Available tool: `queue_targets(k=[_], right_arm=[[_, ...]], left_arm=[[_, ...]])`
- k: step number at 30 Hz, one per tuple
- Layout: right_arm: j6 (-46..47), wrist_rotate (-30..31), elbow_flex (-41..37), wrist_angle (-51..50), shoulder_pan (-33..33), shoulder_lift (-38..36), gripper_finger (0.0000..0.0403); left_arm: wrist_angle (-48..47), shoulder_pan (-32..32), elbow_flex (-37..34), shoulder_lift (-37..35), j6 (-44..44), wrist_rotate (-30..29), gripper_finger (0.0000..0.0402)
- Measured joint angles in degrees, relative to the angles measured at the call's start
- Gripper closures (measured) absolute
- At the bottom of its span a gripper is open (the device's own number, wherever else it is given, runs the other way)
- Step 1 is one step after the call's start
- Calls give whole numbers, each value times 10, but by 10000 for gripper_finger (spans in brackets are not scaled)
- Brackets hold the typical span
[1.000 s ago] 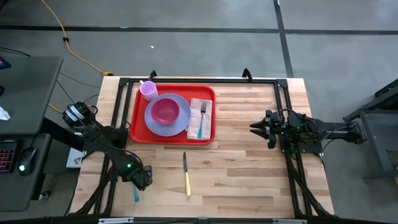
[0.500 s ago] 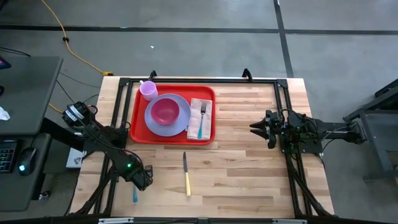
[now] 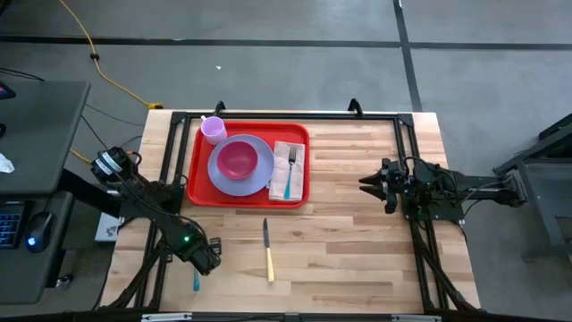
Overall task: Set up tray
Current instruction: Put the blue spoon on top of the brown napkin on the right side of the violet plate on the red tray
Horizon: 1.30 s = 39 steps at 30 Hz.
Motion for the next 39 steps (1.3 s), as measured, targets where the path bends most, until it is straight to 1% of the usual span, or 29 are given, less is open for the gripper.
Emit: queue_targets(k=[4,9,11,16,23,32,39], right_arm=[[0,0,0,0,0,0,284],[0,0,0,0,0,0,285],[-1,0,0,0,0,0,284],[-1,0,0,0,0,0,285],[0,-2,0,2,0,0,285],[-1,-2,0,3,0,0,285],[-2,-2,0,3,0,0,285]], left_arm=[[-19,0,21,2,1,-16,388],[-24,3,39,3,3,-80,391],[-24,8,42,3,7,-94,391],[-25,34,48,3,13,-99,391],[-19,51,65,2,25,-147,391],[-29,61,107,1,31,-191,391],[-72,98,153,1,89,-196,391]])
